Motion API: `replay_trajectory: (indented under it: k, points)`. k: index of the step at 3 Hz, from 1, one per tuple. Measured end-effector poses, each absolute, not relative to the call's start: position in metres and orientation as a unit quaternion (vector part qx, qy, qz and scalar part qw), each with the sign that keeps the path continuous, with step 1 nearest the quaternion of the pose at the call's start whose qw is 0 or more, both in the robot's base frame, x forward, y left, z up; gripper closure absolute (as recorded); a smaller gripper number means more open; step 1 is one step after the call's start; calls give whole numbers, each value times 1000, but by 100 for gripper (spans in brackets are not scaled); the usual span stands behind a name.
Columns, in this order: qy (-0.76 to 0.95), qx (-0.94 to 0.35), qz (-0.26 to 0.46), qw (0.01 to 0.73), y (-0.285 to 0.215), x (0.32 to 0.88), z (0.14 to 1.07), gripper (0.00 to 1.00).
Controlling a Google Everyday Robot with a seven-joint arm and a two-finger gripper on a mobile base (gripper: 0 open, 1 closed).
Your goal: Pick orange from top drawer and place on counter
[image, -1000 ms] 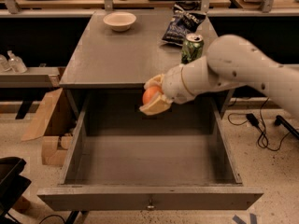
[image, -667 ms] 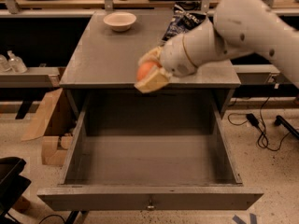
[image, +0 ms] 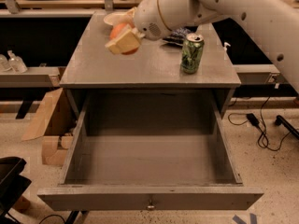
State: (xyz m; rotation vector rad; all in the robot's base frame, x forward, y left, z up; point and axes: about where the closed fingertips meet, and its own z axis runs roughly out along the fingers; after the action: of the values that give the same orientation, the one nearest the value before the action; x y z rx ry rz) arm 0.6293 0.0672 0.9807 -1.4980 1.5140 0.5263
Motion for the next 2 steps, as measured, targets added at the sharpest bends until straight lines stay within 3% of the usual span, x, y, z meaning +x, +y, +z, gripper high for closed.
replay_trajectory:
  k: [2]
  points:
    - [627,-547,240,500,136,704,963,100]
